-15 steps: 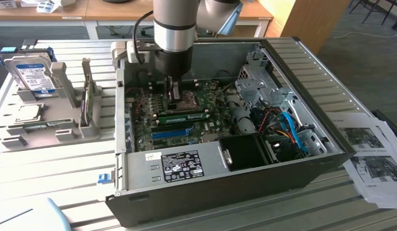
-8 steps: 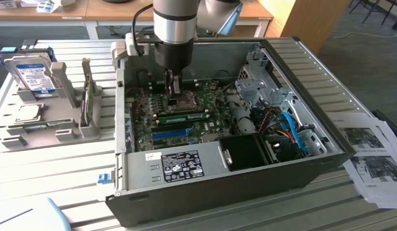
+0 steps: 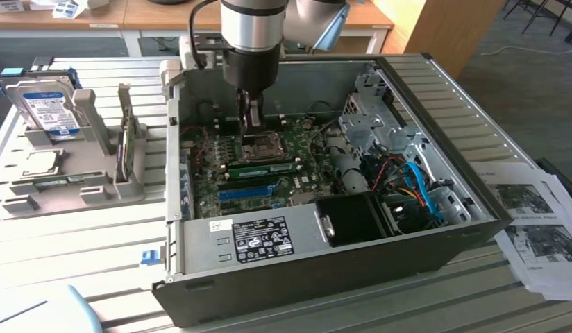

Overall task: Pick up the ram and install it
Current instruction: 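Press down the ram until it locks into place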

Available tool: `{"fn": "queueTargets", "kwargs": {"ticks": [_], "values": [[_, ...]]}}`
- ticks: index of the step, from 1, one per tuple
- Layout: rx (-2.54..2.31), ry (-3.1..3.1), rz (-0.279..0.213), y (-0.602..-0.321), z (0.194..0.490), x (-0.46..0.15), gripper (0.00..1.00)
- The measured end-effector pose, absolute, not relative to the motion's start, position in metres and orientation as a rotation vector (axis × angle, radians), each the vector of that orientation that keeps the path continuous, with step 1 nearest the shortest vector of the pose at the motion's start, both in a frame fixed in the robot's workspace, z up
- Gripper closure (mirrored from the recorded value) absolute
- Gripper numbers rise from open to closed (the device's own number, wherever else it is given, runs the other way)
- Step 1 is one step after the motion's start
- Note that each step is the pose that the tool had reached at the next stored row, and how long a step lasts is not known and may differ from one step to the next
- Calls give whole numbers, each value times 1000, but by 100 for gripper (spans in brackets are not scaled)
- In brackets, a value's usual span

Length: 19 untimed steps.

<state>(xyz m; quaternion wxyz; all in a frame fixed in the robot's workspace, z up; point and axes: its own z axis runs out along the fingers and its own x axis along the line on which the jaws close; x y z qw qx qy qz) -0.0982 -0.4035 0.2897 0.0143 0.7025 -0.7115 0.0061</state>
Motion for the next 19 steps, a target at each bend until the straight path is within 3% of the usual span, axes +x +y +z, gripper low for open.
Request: {"fn": "queueTargets", "kwargs": {"ticks": [19], "values": [[2187,-2215,20,-403,312,-98,91]]}}
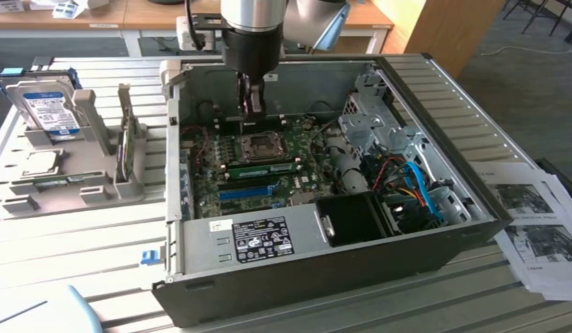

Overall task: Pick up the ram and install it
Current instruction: 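Press down the ram until it locks into place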

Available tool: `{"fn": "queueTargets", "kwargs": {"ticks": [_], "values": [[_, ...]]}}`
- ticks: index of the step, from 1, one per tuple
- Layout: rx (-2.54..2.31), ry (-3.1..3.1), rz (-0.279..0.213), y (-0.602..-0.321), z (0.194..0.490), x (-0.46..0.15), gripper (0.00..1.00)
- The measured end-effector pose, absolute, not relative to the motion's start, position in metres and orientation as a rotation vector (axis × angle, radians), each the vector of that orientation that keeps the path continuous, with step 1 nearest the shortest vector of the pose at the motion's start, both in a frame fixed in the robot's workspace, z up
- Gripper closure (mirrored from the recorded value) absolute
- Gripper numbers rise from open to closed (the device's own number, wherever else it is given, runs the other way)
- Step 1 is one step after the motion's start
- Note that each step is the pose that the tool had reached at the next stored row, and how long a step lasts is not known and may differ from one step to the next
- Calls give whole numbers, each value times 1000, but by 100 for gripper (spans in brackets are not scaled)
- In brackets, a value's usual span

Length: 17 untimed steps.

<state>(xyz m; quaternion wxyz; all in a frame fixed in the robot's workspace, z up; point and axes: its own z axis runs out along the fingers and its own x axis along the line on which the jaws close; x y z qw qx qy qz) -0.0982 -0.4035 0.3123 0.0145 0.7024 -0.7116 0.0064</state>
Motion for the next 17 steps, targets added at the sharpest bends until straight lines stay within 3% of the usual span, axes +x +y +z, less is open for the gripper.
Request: {"fn": "queueTargets", "kwargs": {"ticks": [17], "values": [[2187,-2215,20,-403,312,-67,91]]}}
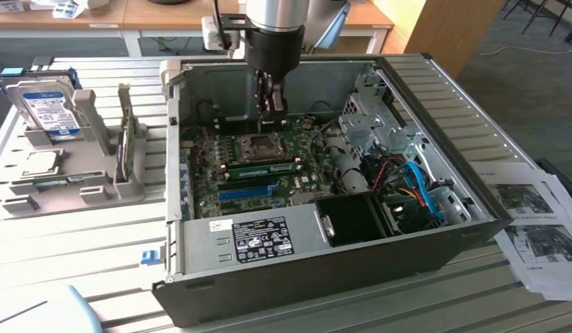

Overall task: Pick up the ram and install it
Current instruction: 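Press down the ram until it locks into place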

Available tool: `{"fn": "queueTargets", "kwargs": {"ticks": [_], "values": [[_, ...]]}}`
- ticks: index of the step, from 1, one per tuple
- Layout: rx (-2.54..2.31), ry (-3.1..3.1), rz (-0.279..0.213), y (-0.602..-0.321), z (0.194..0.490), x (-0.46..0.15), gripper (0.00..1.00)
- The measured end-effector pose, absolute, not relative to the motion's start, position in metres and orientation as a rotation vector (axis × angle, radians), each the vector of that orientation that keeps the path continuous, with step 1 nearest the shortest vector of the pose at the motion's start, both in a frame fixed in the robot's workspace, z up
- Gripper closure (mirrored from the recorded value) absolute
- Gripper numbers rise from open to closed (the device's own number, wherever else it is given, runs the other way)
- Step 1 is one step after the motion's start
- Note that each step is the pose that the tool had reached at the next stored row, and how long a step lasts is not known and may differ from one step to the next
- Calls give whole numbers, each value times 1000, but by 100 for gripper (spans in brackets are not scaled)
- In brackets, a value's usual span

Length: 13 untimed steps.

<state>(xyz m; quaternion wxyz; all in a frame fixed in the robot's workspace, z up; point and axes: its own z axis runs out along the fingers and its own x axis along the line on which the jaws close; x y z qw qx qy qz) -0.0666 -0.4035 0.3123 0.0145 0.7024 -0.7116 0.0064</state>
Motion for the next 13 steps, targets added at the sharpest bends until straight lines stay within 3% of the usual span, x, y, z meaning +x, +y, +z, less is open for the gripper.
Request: {"fn": "queueTargets", "kwargs": {"ticks": [13], "values": [[2187,-2215,20,-403,312,-52,91]]}}
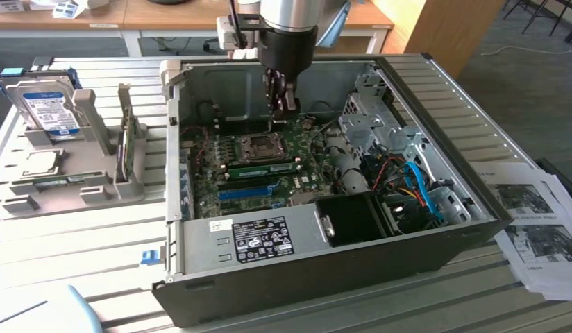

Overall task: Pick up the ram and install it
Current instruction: 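Press down the ram until it locks into place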

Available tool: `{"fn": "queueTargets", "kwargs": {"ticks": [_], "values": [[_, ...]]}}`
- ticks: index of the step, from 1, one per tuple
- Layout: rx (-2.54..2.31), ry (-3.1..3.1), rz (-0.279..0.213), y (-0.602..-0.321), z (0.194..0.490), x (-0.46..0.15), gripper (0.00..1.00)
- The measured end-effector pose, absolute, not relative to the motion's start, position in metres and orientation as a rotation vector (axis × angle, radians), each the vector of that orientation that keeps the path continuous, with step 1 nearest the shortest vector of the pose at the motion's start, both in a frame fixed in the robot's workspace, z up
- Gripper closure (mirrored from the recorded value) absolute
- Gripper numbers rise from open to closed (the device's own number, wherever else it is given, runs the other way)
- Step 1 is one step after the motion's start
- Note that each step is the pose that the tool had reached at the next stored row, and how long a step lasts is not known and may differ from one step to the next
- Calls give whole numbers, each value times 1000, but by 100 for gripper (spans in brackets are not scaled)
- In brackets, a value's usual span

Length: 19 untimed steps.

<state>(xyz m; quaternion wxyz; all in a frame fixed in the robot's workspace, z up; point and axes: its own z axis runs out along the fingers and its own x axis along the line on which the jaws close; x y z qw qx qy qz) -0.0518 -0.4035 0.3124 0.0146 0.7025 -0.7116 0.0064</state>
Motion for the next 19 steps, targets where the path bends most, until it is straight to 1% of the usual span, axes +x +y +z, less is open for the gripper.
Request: {"fn": "queueTargets", "kwargs": {"ticks": [19], "values": [[2184,-2213,24,-403,334,-52,91]]}}
